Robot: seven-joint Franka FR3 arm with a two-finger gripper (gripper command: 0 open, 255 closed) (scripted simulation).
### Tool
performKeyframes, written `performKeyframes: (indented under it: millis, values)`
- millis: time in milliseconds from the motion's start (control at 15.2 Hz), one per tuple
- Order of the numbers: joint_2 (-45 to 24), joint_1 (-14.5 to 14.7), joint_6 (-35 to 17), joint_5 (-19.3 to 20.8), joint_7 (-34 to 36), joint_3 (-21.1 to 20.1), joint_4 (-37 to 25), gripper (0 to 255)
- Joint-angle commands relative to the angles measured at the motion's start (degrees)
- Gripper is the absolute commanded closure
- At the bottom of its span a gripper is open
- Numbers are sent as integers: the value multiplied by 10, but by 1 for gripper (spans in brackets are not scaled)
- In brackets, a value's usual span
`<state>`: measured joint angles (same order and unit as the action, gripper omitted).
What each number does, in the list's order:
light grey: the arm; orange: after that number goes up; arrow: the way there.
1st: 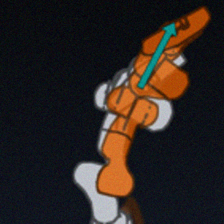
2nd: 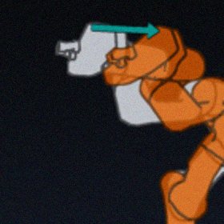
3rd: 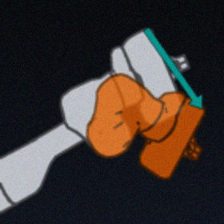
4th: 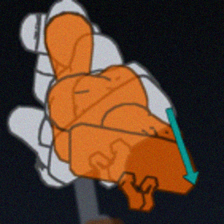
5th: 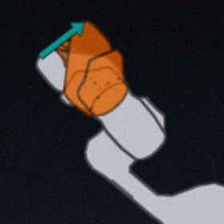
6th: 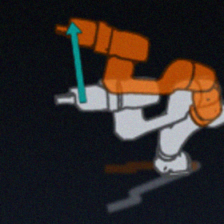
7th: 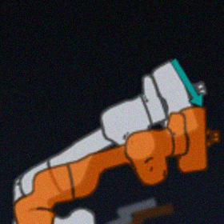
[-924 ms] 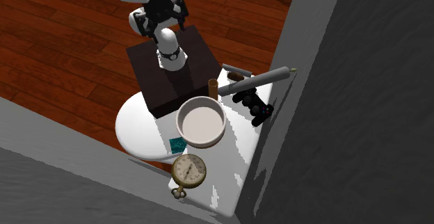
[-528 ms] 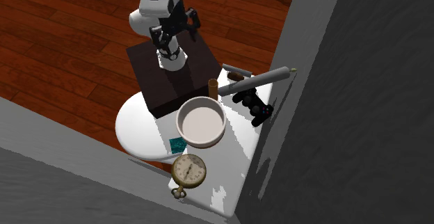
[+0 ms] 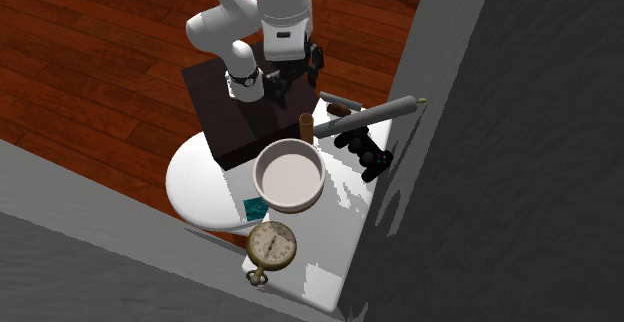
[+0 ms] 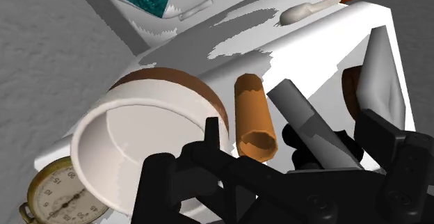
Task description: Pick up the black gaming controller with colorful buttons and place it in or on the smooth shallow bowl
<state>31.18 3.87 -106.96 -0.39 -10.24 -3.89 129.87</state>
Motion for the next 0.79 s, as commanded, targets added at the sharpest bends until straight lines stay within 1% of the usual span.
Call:
performKeyframes:
  millis: [0,396,726]
  values:
    - [-29,6,-36,4,-2,-11,-4,0]
    - [-129,20,-125,29,-1,-44,-43,0]
    - [-218,30,-185,65,9,-72,-93,0]
